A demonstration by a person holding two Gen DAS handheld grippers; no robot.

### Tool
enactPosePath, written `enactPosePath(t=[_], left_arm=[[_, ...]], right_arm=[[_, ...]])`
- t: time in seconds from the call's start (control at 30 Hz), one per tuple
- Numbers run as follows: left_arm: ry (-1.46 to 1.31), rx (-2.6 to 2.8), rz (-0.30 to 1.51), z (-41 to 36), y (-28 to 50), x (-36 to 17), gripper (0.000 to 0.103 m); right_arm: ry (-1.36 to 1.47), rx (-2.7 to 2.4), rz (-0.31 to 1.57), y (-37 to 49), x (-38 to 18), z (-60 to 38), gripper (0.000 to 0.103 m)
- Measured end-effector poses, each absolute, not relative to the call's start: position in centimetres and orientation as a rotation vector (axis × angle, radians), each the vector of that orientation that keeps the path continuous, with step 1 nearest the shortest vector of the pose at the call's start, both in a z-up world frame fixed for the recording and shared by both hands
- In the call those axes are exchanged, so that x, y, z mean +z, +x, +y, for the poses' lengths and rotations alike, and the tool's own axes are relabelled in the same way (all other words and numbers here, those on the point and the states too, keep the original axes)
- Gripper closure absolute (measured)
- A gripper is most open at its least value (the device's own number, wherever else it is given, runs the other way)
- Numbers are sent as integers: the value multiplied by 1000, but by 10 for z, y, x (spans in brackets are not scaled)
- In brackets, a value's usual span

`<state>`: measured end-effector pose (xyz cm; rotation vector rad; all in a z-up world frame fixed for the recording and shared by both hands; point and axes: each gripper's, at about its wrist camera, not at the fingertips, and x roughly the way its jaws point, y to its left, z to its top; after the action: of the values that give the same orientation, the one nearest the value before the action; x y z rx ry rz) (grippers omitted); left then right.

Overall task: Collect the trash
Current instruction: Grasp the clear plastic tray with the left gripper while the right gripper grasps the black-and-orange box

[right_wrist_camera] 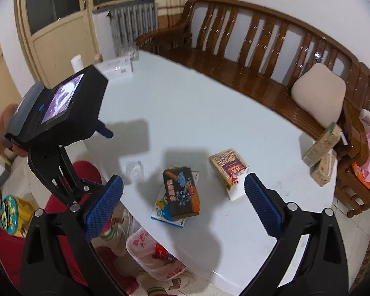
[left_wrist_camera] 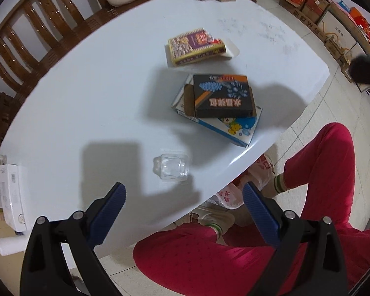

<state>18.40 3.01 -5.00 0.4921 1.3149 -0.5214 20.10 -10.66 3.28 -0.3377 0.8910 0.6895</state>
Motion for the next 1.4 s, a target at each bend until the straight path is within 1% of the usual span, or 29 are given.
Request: enactPosePath(t=[0.2, 0.33, 0.5, 0.57, 0.77, 0.83, 0.97, 1.0, 1.03, 1.07, 1.1, 1.2, 1.3, 1.37, 1.4], left_arm=[[483, -529, 1356, 30, 194, -80, 10], [470, -535, 1363, 34, 199, -90, 10], [457, -545, 1357, 37, 205, -98, 17], [453, -553, 1357, 38, 206, -101, 25], [442, -567, 1361, 42, 211, -109, 28], [443, -570, 1370, 43, 212, -112, 29], [436, -573, 1389, 46, 216, -118, 32], [430, -571, 1391, 46, 217, -119, 33], [419, -575, 1395, 48, 219, -119, 36], [414, -577, 1397, 48, 220, -119, 36], [410, -580, 1395, 49, 220, -119, 37], [415, -581, 1393, 46, 220, -118, 38], [422, -580, 1388, 45, 219, -117, 43], [423, -582, 1389, 45, 220, -115, 49], [420, -580, 1392, 45, 220, -115, 50]], right_arm=[[-433, 719, 974, 209, -11, -88, 7], [-443, 735, 1027, 216, -36, -82, 7], [-455, 738, 1073, 225, -58, -76, 7], [-460, 740, 1083, 228, -66, -75, 7], [-478, 737, 1117, 237, -86, -66, 7], [-472, 734, 1130, 241, -91, -65, 12], [-461, 725, 1150, 246, -100, -65, 13], [-454, 725, 1155, 247, -102, -65, 15], [-449, 725, 1156, 248, -103, -66, 25], [-447, 725, 1160, 248, -103, -66, 29], [-449, 722, 1171, 249, -105, -66, 31], [-453, 715, 1176, 250, -108, -67, 32], [-427, 722, 1184, 250, -108, -68, 37], [-422, 725, 1186, 252, -108, -68, 40], [-422, 724, 1184, 252, -108, -69, 43]])
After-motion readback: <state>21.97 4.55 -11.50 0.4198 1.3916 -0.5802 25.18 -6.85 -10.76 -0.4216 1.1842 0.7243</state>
